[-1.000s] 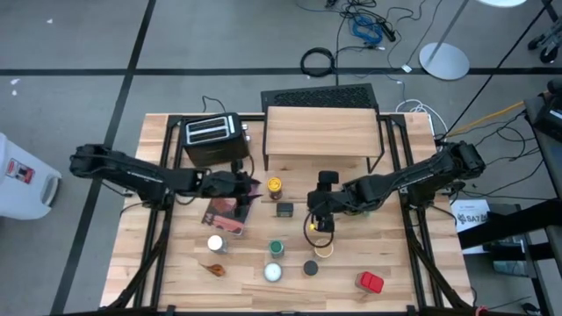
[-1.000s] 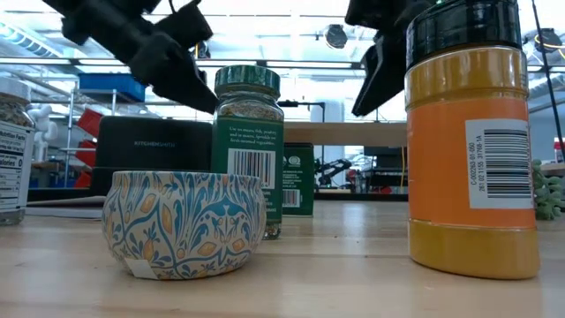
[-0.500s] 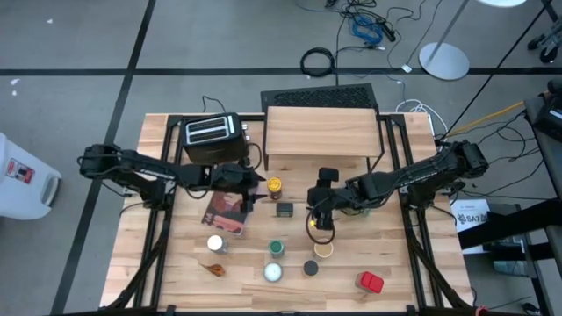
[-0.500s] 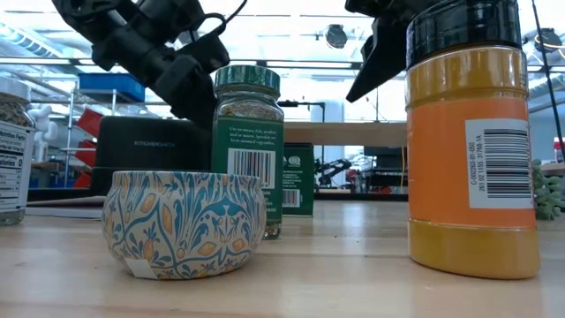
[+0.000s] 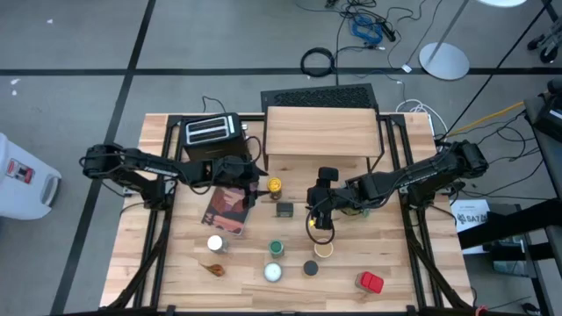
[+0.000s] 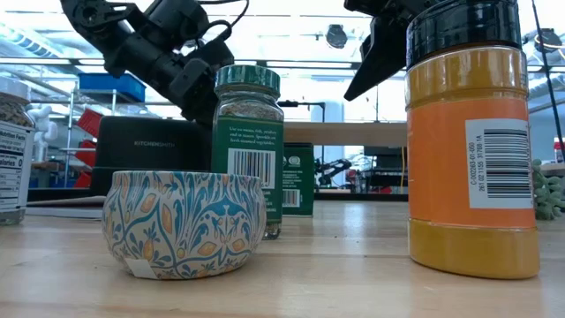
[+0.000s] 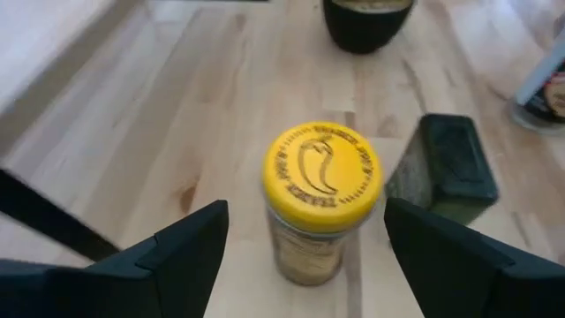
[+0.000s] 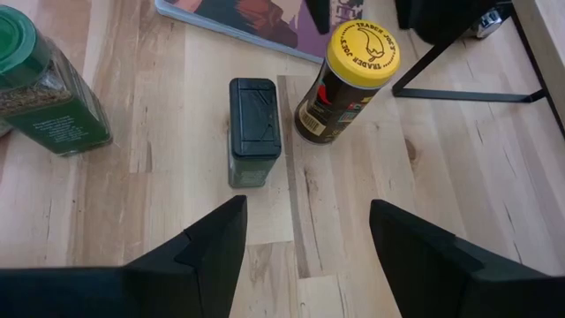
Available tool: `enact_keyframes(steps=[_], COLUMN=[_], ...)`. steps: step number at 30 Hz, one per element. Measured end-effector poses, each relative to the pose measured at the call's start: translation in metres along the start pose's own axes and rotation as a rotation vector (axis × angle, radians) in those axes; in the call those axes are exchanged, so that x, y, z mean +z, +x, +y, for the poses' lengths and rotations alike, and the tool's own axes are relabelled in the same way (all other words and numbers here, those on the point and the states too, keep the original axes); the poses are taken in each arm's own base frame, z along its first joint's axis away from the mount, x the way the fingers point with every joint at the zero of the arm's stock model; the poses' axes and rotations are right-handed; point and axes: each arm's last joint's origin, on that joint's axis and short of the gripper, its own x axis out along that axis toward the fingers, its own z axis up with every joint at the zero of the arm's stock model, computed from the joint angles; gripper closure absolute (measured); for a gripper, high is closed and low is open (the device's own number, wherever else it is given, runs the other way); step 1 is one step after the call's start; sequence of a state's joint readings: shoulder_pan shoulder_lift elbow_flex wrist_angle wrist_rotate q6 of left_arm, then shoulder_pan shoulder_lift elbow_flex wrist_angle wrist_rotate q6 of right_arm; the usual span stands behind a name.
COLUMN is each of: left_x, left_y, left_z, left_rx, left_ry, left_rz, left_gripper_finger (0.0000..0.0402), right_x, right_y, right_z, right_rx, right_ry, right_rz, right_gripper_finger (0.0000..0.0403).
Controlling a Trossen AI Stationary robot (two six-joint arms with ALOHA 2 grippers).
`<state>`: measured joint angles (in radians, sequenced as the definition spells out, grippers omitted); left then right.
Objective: Shelf spices
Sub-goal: Put the yellow seasoning bottle on the shelf
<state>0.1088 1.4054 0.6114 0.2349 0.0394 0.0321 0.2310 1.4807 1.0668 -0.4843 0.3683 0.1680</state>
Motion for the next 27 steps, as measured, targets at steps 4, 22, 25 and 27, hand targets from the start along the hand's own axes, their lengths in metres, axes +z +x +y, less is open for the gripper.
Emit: enact_keyframes(steps=[4,22,25,27], left_x=[-0.001,-0.011,-0.011,-0.011], left_y=[0.007,0.034,0.038,0.040], left_z=[0.000,0.001,0.001,0.001], left_rx=[-0.037,-0.035,-0.034,-0.032], left_ry=[0.000,-0.022,-0.021,-0.020], left_rz=[-0.021,-0.062,-0.085,-0.101], left_gripper_finger=[0.0085,0.0043,0.0040,0.0040], right_x=[0.000,0.001,0.002,0.003], right_y=[0.000,0.000,0.000,0.000], right_z=[0.000,0.000,0.000,0.000], right_rx=[0.000,0.002,0.003,0.004], right_ry=[0.001,0.006,0.008,0.010], right_rz=[-0.002,-0.014,-0.021,-0.026], right_gripper_finger=[0.0174,0.0174,0.0174,0.0174])
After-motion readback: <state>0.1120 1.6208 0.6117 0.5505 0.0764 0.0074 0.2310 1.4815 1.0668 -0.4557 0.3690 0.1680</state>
